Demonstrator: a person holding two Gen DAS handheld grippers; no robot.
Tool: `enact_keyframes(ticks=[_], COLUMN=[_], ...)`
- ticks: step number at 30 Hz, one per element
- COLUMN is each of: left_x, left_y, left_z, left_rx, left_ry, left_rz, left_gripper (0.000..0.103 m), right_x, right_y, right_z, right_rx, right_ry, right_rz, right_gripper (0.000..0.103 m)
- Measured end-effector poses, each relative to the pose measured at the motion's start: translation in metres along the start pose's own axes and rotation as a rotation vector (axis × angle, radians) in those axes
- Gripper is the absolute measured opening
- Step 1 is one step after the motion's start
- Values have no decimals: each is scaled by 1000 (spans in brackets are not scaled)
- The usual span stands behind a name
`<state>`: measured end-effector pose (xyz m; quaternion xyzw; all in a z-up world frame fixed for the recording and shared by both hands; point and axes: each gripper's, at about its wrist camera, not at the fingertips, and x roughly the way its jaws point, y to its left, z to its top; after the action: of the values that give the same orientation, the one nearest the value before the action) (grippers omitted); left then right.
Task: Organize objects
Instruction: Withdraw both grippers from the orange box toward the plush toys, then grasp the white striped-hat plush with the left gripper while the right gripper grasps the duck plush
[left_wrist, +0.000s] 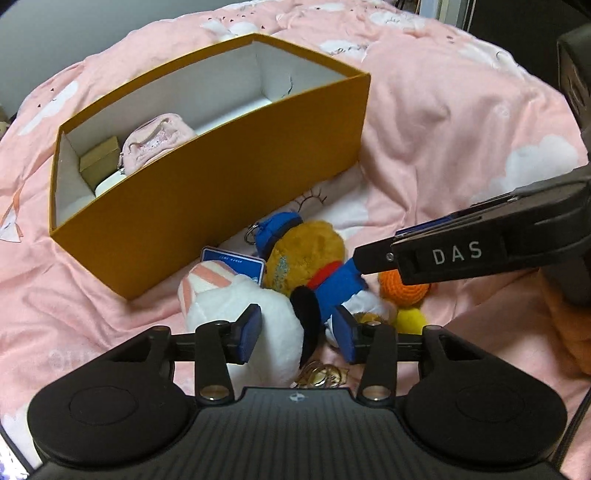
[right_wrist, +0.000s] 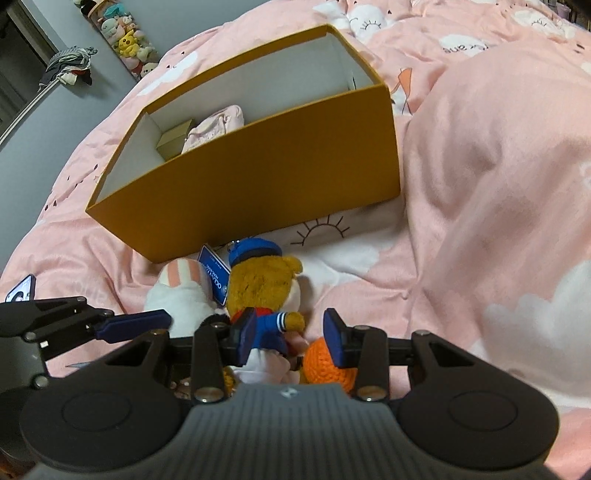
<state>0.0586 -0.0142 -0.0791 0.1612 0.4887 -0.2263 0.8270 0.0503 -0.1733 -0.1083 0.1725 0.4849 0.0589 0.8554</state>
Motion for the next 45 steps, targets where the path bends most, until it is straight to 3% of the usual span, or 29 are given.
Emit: enact_keyframes(ticks=[3, 5, 8, 11, 14, 16, 18, 22, 24, 29, 33, 34, 37, 41, 45], left_x=[-1, -1, -6, -16, -25, -29, -26, -28, -37, -47, -45, -44, -42, -32, -24], left_y=[4, 10, 29, 43, 51, 57, 64, 80, 83, 92, 93, 92, 89, 83, 76], left_z=[-3, -8, -16, -22, -28, -31, -34, -41, -41, -40, -37, -36, -35, -33, -29], left_rx=[-1, -13, -117, -188, -231, -248, -268, -349, -370, -462, -503, -502, -500, -478, -428], left_ry=[11, 26, 31, 8, -17, -21, 2, -3, -51, -118, -105, -101, -85, -35, -1], left_rz=[67, 141, 86, 81, 151, 219, 265, 212, 172, 25, -36, -44, -45, -51, 53], left_gripper=[53, 61, 59, 49, 36, 22, 21, 20, 20, 29, 54, 55, 56, 61, 65], right_x=[4, 3, 0, -2, -2, -2, 1, 21, 29, 32, 36, 37, 42, 42, 44], right_y=[2, 4, 12, 21, 28, 34, 46, 66, 75, 85, 88, 89, 93, 97, 102], right_z=[-1, -1, -1, -2, -2, -1, 0, 1, 1, 1, -4, -6, -15, -17, -19], right_rx=[-5, -25, -64, -112, -129, -156, -202, -252, -276, -296, -291, -297, -312, -337, -358], right_ry=[17, 13, -7, -20, -20, -26, -22, 33, 38, 36, 71, 82, 129, 119, 134], right_rz=[10, 26, 50, 66, 73, 98, 125, 174, 173, 266, 310, 314, 346, 371, 400], right_gripper=[42, 42, 42, 42, 42, 42, 35, 20, 19, 20, 32, 36, 36, 36, 36])
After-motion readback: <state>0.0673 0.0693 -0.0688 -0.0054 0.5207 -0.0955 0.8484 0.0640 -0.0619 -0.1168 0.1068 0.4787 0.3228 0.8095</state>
